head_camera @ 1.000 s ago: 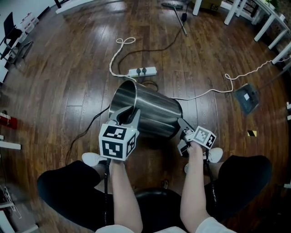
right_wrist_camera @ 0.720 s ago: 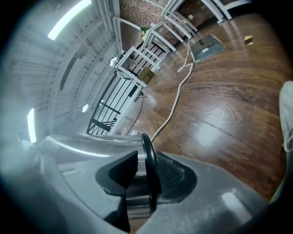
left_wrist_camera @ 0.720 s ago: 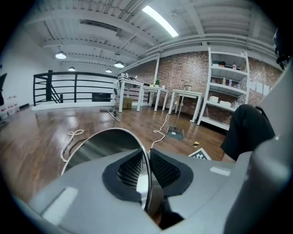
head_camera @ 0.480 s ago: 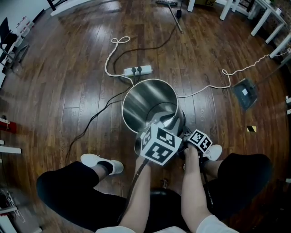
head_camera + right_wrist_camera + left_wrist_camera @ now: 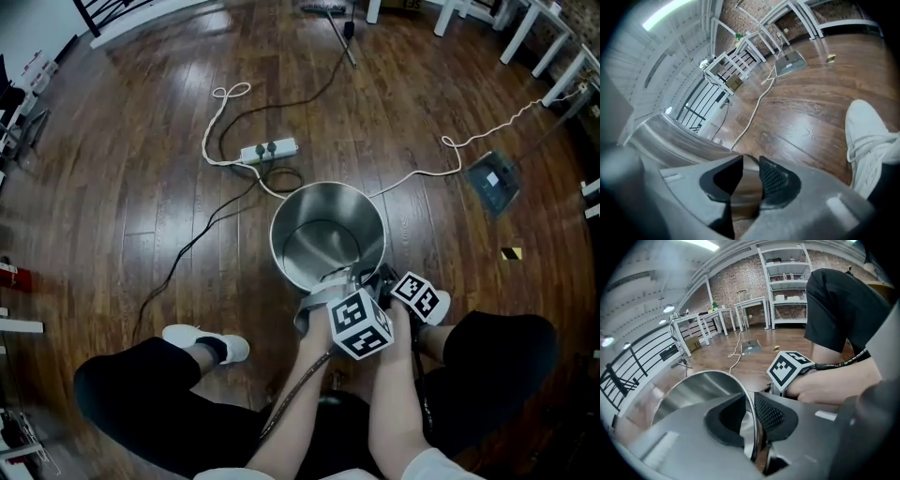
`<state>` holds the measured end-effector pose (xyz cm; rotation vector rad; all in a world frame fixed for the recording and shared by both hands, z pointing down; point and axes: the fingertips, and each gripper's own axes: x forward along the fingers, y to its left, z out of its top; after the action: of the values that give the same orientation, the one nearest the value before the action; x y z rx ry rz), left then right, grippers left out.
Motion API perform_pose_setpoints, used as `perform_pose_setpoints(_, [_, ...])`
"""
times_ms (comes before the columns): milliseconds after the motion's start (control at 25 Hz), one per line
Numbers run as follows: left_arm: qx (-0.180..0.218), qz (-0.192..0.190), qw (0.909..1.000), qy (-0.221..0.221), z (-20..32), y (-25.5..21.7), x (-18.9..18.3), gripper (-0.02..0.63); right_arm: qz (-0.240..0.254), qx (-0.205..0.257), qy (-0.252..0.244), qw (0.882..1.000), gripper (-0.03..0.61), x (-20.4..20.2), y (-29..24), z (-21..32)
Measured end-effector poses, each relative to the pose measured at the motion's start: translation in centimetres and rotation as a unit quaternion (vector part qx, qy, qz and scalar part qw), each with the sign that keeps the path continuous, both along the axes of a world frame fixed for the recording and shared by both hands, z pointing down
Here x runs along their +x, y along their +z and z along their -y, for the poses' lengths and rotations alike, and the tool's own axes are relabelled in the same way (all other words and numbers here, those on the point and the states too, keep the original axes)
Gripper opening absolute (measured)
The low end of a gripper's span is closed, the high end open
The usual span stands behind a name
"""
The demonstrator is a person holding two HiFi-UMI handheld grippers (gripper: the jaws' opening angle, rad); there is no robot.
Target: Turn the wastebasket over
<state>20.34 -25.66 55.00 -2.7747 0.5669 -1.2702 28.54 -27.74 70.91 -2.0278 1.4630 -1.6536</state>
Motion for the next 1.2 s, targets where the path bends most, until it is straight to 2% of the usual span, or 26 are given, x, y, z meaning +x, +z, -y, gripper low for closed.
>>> perform_pose_setpoints(120, [0.017, 0.003, 0.9998, 0.003, 0.1, 0.0, 0.0, 0.078, -0.024, 0.039, -0.014, 0.999, 0.089, 0.3, -3.1, 0.3])
perform_pose_setpoints(200, [0.052, 0.0, 0.9986, 0.003, 0.2, -0.2, 0.0, 0.085, -0.045, 0.083, -0.026, 0.995, 0.089, 0.1, -6.1, 0.5])
perform_pose_setpoints(280, [0.077, -0.032, 0.9964, -0.019, 0.4, -1.4, -0.5, 0.092, -0.075, 0.134, -0.044, 0.987, 0.089, -0.7, -9.9, 0.4])
perform_pose_setpoints(360, [0.076, -0.089, 0.9904, -0.072, 0.5, -3.4, -2.1, 0.112, -0.12, 0.172, -0.077, 0.975, 0.089, -1.9, -13.7, -0.5])
perform_pose_setpoints(440, [0.075, -0.149, 0.9767, -0.135, 0.5, -5.8, -4.7, 0.11, -0.167, 0.204, -0.115, 0.958, 0.095, -3.4, -17.5, -1.7])
perform_pose_setpoints(520, [0.081, -0.209, 0.9574, -0.182, 0.1, -8.7, -7.5, 0.11, -0.206, 0.242, -0.15, 0.936, 0.104, -5.0, -21.3, -2.9])
perform_pose_setpoints(600, [0.09, -0.261, 0.9387, -0.206, -1.0, -11.9, -9.9, 0.114, -0.253, 0.278, -0.186, 0.908, 0.119, -6.7, -25.2, -4.4])
perform_pose_setpoints(680, [0.103, -0.296, 0.9228, -0.224, -3.1, -14.7, -12.1, 0.126, -0.31, 0.299, -0.222, 0.875, 0.139, -8.4, -28.4, -6.7])
perform_pose_setpoints(760, [0.12, -0.32, 0.9099, -0.234, -6.0, -16.9, -14.1, 0.143, -0.349, 0.31, -0.245, 0.85, 0.203, -9.9, -30.4, -9.8])
perform_pose_setpoints(840, [0.137, -0.337, 0.9006, -0.238, -9.3, -18.4, -15.5, 0.187, -0.361, 0.323, -0.243, 0.841, 0.269, -10.7, -31.7, -13.3])
perform_pose_setpoints(920, [0.152, -0.355, 0.8889, -0.246, -12.5, -19.5, -16.7, 0.235, -0.366, 0.344, -0.231, 0.833, 0.3, -11.2, -33.0, -16.7])
perform_pose_setpoints(1040, [0.154, -0.379, 0.8716, -0.27, -17.1, -20.4, -18.1, 0.318, -0.396, 0.367, -0.238, 0.807, 0.394, -12.1, -34.9, -21.8])
perform_pose_setpoints(1120, [0.145, -0.381, 0.871, -0.275, -20.6, -20.5, -18.0, 0.353, -0.41, 0.379, -0.239, 0.794, 0.41, -12.3, -36.5, -25.4])
perform_pose_setpoints(1200, [0.148, -0.376, 0.8713, -0.279, -24.1, -20.4, -17.8, 0.368, -0.411, 0.397, -0.233, 0.787, 0.41, -12.1, -38.1, -29.0])
